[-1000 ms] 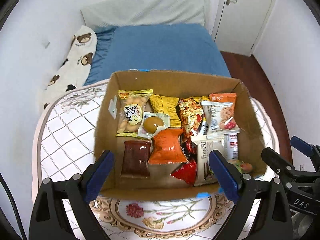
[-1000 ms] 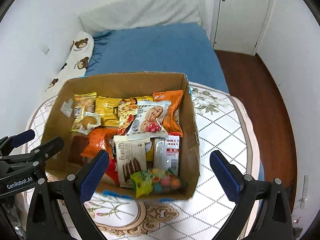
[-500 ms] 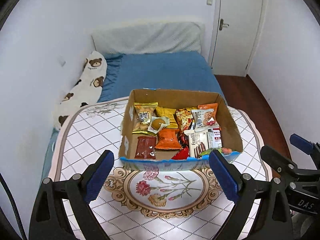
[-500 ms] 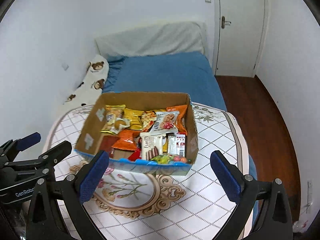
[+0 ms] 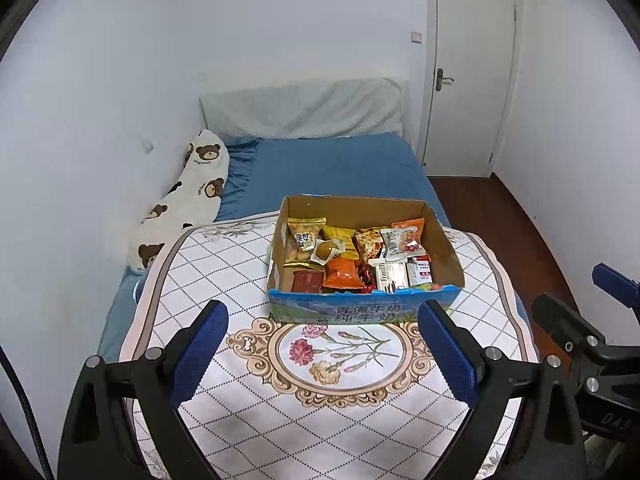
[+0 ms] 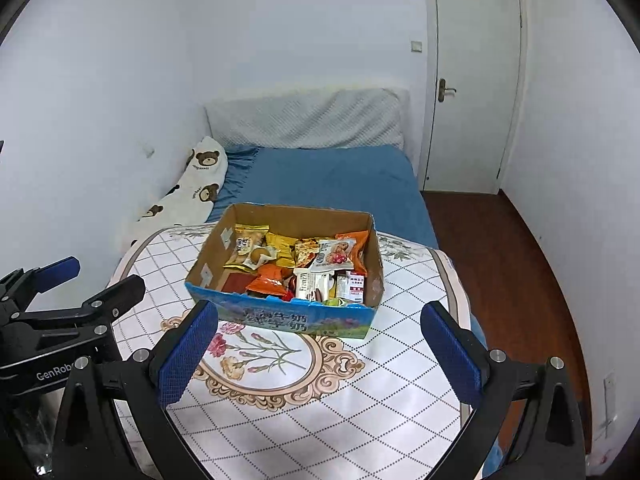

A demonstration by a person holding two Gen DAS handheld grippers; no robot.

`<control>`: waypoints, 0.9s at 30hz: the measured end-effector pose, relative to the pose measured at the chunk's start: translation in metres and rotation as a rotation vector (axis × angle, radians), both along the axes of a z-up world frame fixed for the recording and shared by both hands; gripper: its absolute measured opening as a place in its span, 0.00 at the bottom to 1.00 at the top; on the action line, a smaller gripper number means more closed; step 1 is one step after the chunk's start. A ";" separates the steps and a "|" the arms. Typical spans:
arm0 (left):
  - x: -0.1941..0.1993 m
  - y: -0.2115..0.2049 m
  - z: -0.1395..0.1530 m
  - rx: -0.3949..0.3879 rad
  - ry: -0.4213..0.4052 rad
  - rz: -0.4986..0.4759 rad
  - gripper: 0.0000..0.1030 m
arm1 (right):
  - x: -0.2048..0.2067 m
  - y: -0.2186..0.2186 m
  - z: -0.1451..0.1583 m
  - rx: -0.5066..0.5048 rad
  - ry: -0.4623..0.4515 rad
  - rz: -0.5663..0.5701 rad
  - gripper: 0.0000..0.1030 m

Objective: Organize snacks

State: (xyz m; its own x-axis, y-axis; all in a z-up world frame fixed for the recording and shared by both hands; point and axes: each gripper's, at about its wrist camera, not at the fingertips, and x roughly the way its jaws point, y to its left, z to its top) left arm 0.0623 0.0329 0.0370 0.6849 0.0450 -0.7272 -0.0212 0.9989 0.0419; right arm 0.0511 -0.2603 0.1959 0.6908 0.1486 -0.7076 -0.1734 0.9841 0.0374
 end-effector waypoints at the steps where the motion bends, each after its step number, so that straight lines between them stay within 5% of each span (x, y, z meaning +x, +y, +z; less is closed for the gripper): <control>1: -0.004 0.000 0.001 0.001 -0.003 0.000 0.94 | -0.006 0.001 0.003 -0.004 -0.009 0.003 1.00; 16: -0.025 0.005 0.001 -0.001 -0.025 0.034 0.94 | -0.021 0.000 0.008 0.022 -0.009 0.009 1.00; 27: 0.004 0.005 -0.016 -0.023 -0.034 0.045 0.99 | 0.006 -0.008 -0.011 0.016 0.004 -0.047 1.00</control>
